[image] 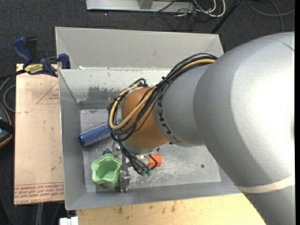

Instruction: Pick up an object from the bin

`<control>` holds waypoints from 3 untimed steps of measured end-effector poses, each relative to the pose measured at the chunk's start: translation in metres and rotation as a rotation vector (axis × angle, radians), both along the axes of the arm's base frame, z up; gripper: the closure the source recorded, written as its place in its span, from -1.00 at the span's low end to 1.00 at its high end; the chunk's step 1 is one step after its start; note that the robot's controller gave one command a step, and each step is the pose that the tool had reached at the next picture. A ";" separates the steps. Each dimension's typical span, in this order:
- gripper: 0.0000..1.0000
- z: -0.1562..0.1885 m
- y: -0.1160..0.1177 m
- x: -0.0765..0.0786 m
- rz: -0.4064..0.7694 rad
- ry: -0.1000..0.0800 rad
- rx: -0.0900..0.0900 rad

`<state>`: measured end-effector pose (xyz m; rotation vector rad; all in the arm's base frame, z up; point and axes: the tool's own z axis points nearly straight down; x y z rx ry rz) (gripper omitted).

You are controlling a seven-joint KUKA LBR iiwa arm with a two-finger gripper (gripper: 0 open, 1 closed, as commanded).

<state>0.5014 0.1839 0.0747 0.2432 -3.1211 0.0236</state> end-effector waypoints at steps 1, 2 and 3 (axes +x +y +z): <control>1.00 0.000 -0.002 -0.003 -0.001 0.017 -0.005; 1.00 0.126 0.014 0.010 0.024 -0.021 0.020; -1.00 0.122 0.013 0.008 0.025 -0.012 0.017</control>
Offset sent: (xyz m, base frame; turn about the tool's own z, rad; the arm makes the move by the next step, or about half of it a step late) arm 0.0000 0.0000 0.0000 0.0000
